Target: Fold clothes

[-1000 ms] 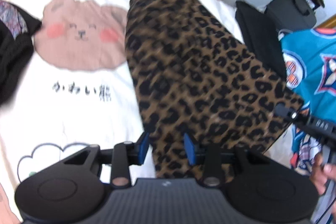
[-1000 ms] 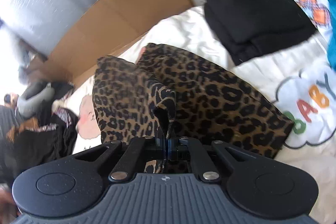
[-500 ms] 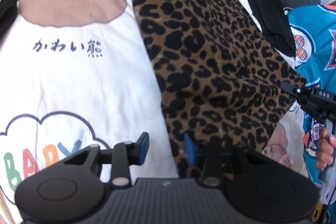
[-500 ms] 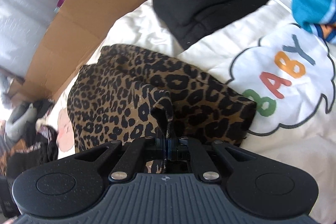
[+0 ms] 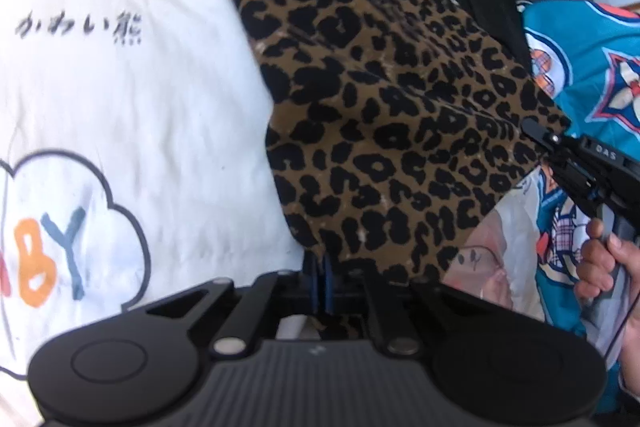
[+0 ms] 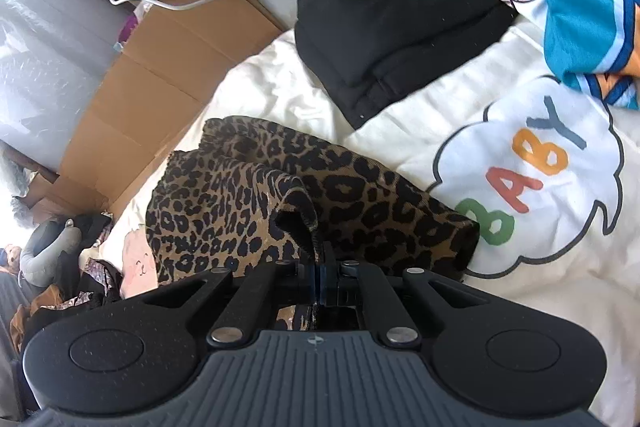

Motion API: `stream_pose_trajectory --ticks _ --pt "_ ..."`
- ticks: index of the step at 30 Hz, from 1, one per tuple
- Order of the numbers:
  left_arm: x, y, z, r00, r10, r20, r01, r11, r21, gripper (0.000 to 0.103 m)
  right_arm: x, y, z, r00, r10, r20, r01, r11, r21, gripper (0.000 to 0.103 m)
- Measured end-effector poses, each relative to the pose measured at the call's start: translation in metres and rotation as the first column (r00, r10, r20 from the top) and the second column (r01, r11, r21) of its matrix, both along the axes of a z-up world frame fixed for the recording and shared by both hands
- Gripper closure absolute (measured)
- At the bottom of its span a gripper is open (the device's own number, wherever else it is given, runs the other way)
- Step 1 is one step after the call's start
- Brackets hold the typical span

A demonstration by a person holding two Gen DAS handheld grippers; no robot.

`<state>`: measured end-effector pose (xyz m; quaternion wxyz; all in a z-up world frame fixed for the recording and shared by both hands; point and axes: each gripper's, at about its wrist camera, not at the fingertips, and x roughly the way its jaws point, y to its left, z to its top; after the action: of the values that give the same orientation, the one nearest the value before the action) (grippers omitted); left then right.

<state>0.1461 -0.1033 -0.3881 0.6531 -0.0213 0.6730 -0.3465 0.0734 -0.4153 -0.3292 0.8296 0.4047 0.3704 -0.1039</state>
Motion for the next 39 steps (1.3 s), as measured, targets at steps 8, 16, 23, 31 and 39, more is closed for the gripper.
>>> stream_pose_trajectory --ticks 8,16,23,31,39 --pt "0.019 0.019 0.041 0.998 0.041 0.056 -0.038 0.997 -0.060 0.102 -0.003 0.002 0.008 1.000 0.001 0.029 -0.001 1.000 0.011 0.103" --pt "0.012 -0.010 0.040 0.998 0.013 0.054 -0.007 0.994 -0.112 0.093 -0.007 -0.005 -0.005 1.000 -0.018 0.000 0.018 1.000 0.001 0.103" --pt "0.008 -0.010 0.021 0.997 0.014 0.080 -0.011 0.999 -0.035 0.068 -0.018 -0.012 -0.026 0.998 -0.044 -0.044 0.044 0.999 0.010 0.103" --pt "0.002 -0.011 0.011 0.995 -0.014 0.104 0.012 1.000 0.018 0.061 -0.033 -0.017 -0.037 0.996 -0.075 -0.045 0.077 0.996 0.040 0.103" --pt "0.003 -0.020 0.015 0.993 -0.036 0.110 0.032 0.999 0.040 0.061 -0.020 -0.020 -0.042 0.997 -0.065 -0.047 0.066 0.998 0.019 0.082"
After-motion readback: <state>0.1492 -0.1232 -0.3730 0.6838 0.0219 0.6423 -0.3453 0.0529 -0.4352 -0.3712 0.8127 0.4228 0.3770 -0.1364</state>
